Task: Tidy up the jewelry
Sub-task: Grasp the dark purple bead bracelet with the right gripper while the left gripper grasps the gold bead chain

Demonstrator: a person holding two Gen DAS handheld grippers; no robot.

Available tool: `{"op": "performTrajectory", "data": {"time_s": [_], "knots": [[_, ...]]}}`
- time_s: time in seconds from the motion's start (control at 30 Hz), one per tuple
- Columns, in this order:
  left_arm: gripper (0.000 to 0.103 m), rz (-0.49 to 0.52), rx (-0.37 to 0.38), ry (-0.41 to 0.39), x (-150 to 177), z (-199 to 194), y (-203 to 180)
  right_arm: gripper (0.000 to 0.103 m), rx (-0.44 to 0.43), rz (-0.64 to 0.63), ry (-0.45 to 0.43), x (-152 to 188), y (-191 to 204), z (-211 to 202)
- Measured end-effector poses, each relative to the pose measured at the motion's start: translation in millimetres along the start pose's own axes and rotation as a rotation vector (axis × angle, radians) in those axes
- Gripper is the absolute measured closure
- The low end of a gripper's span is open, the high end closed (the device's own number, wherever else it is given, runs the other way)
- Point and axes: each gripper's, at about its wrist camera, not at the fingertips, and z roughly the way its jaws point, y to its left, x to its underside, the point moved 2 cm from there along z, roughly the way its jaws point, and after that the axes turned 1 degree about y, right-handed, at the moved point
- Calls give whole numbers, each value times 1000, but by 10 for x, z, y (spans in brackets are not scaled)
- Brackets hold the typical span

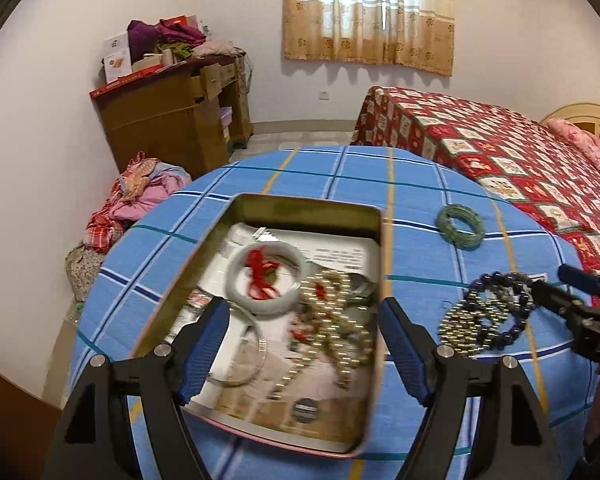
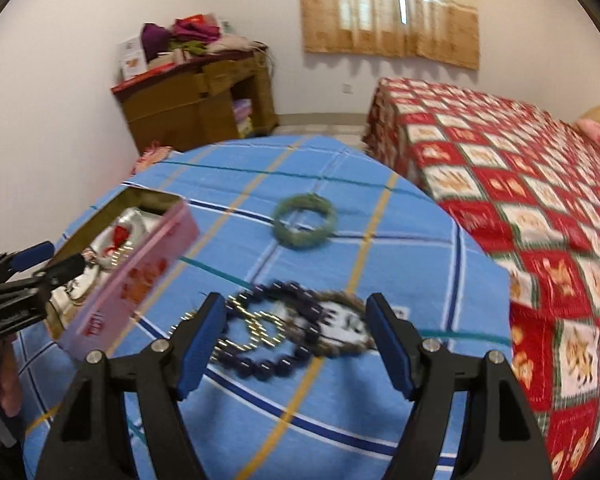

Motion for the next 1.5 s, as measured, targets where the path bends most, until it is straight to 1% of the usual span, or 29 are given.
{"op": "performTrajectory", "data": {"time_s": [0.07,0.13,0.3,0.43,0.47,0.53,0.6,0.67,0.77,0.9,1.07,1.17,1.3,1.33,1.4,1.5], "knots": [[26,17,8,-2,6,-14,-100,30,2,-4,12,19,0,48],[26,36,17,1,17,-9,-206,39,-6,-15,25,32,9,66],[26,64,38,14,47,26,-371,50,-18,-33,61,77,28,155],[26,85,53,19,79,46,-474,52,-11,-32,94,93,18,253],[26,90,56,19,86,51,-493,54,-16,-33,113,97,18,296],[26,92,61,22,97,60,-508,71,-30,-31,142,100,14,353],[26,92,67,24,102,65,-519,82,-54,-30,140,107,13,337],[26,89,80,22,108,45,-526,87,-62,-26,113,122,15,272],[26,95,110,4,114,-13,-549,87,-81,-2,64,161,-13,110],[26,120,120,-6,134,-53,-642,87,-78,22,18,166,-45,-71],[26,194,148,-9,202,-69,-895,87,-50,25,10,217,-94,-122],[26,233,180,2,238,-46,-1058,87,-47,49,18,271,-176,-85],[27,265,169,17,255,48,-1167,87,-39,60,4,324,-233,-61],[28,263,166,21,252,72,-1170,87,-38,62,1,333,-244,-57],[40,253,163,38,244,138,-1153,87,-38,74,-8,339,-281,-58],[43,237,171,67,255,220,-1128,87,-23,84,-24,317,-350,-90]]}}
